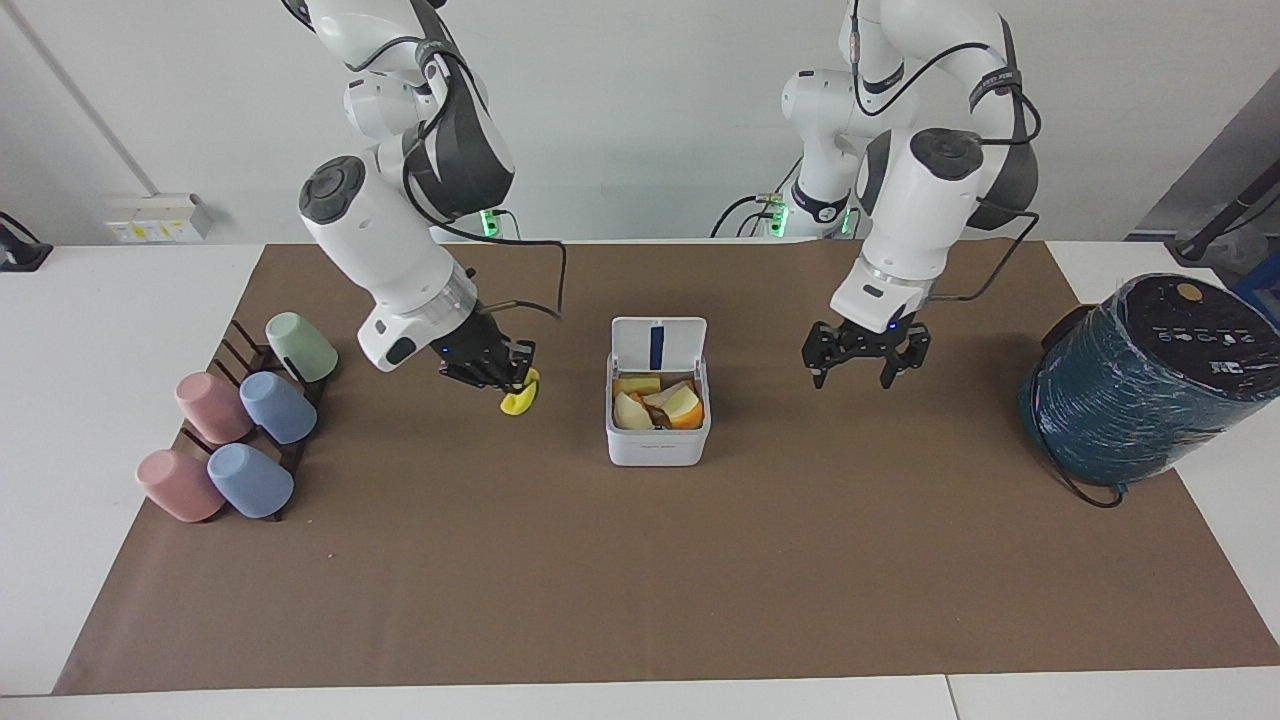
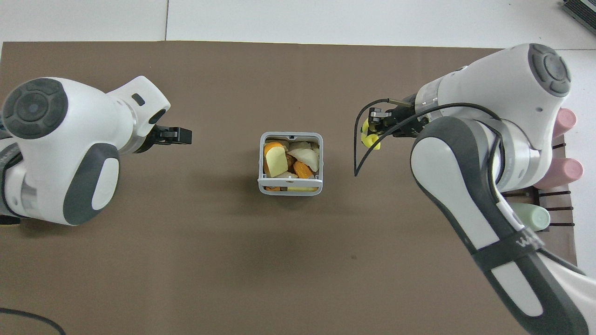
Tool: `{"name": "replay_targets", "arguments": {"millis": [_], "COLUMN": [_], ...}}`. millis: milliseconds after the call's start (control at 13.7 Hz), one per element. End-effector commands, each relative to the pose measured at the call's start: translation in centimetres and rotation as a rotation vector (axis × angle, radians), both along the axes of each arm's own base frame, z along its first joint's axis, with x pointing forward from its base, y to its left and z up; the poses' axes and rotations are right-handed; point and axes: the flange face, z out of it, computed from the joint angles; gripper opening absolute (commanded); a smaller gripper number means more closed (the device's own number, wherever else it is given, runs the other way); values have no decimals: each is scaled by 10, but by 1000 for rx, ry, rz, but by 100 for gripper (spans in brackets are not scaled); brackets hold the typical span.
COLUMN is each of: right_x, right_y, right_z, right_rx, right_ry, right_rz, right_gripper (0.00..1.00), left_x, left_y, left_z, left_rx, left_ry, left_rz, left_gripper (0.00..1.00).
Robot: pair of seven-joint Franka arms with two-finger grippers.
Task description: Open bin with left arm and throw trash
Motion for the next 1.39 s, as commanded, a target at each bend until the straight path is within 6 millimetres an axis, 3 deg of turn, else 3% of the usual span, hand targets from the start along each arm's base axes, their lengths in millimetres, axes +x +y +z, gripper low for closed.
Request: {"name": "replay_targets", "arguments": {"millis": [0,146,366,439,512,585,732,805,878,1024,1171,1317], "right_x": [-15,-29,-38,-45,-50,-51,-53,-53,-52,-51,-47,-27], "right_y": [71,105,117,128,131,130,129,129,129,131,120,61], "right_z": [-12,-22,-42,-49,-53,-53,-57,-57,-56,-51,-33,1], "right_rx": [47,53,41,37,35,33,28,28,31,33,25,-109], "right_ry": [22,36,57,58,60,63,72,71,66,51,20,-118], "right_rz": [-115,-141,-138,-122,-121,-123,-120,-122,-124,-121,-124,-115], "right_gripper": [0,0,0,11,37,49,60,73,96,100,100,100], "left_x": [-11,-9,1,3,5,9,14,16,17,13,11,-3], "left_y": [51,82,126,137,148,159,166,175,179,182,176,174], "left_z": [23,43,79,91,104,114,135,146,147,156,163,150], "left_rx": [35,39,54,52,49,47,48,50,40,10,14,12], "left_ry": [-2,-33,-47,-52,-63,-64,-56,-53,-30,-13,-25,24], "left_rz": [-46,-41,-45,-42,-34,-18,-6,-1,0,11,3,7], "left_gripper": [100,100,100,100,100,100,100,100,100,100,100,100]}}
